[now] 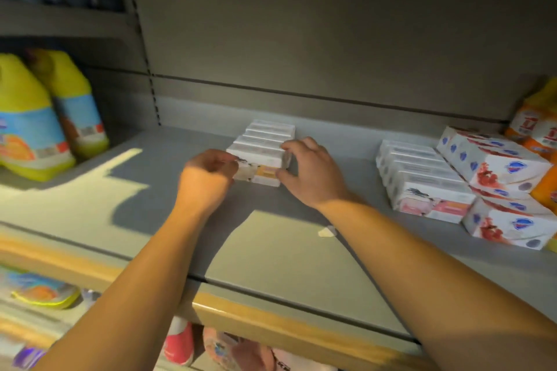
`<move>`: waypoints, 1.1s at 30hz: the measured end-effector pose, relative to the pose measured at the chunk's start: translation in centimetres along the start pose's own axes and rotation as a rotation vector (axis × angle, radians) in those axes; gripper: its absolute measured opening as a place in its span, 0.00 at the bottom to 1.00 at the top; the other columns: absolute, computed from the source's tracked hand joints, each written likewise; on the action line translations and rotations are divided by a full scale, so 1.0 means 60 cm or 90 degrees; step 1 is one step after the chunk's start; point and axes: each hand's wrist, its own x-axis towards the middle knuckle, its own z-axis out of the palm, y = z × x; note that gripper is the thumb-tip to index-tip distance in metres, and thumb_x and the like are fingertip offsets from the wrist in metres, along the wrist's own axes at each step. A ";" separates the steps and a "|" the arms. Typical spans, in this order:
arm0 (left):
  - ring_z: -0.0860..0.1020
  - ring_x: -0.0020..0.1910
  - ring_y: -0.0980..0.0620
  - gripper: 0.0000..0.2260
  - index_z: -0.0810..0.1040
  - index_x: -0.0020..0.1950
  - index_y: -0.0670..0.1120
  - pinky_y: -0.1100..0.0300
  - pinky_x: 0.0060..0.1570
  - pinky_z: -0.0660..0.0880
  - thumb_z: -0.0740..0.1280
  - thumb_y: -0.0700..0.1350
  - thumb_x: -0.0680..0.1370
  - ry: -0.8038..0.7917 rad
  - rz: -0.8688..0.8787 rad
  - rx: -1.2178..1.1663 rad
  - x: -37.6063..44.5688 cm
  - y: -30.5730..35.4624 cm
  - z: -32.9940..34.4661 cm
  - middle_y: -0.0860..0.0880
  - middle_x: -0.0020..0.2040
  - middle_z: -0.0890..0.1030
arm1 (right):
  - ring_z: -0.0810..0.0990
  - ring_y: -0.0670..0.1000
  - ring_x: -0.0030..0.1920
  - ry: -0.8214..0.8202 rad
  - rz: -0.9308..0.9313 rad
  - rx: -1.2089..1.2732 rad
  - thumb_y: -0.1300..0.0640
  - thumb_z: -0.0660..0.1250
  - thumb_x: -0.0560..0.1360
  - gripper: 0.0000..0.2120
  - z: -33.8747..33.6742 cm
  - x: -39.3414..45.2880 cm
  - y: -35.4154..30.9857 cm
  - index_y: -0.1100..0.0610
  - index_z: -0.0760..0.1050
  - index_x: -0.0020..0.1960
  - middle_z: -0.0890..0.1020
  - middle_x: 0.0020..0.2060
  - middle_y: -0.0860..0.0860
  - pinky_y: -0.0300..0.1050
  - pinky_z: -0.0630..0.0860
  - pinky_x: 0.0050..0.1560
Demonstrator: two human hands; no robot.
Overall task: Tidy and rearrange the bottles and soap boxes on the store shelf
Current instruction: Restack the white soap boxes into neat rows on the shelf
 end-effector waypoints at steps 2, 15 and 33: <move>0.81 0.30 0.54 0.03 0.82 0.42 0.49 0.55 0.41 0.79 0.69 0.42 0.72 0.024 -0.037 0.007 0.002 -0.010 -0.016 0.50 0.35 0.84 | 0.69 0.57 0.64 -0.005 -0.013 -0.040 0.47 0.68 0.74 0.27 0.022 0.019 -0.011 0.50 0.68 0.71 0.71 0.65 0.51 0.50 0.69 0.63; 0.83 0.41 0.49 0.11 0.81 0.43 0.53 0.47 0.50 0.80 0.65 0.54 0.64 0.010 -0.039 -0.018 -0.001 -0.007 -0.019 0.54 0.39 0.84 | 0.77 0.49 0.49 0.068 0.143 0.258 0.57 0.73 0.70 0.13 0.045 -0.002 -0.030 0.49 0.74 0.53 0.79 0.51 0.46 0.39 0.71 0.44; 0.82 0.53 0.41 0.14 0.77 0.60 0.38 0.44 0.53 0.79 0.69 0.42 0.76 -0.402 0.000 -0.219 -0.061 0.052 0.164 0.40 0.54 0.83 | 0.82 0.49 0.50 0.145 0.202 0.482 0.46 0.70 0.68 0.11 -0.113 -0.127 0.126 0.41 0.77 0.51 0.82 0.50 0.40 0.45 0.79 0.50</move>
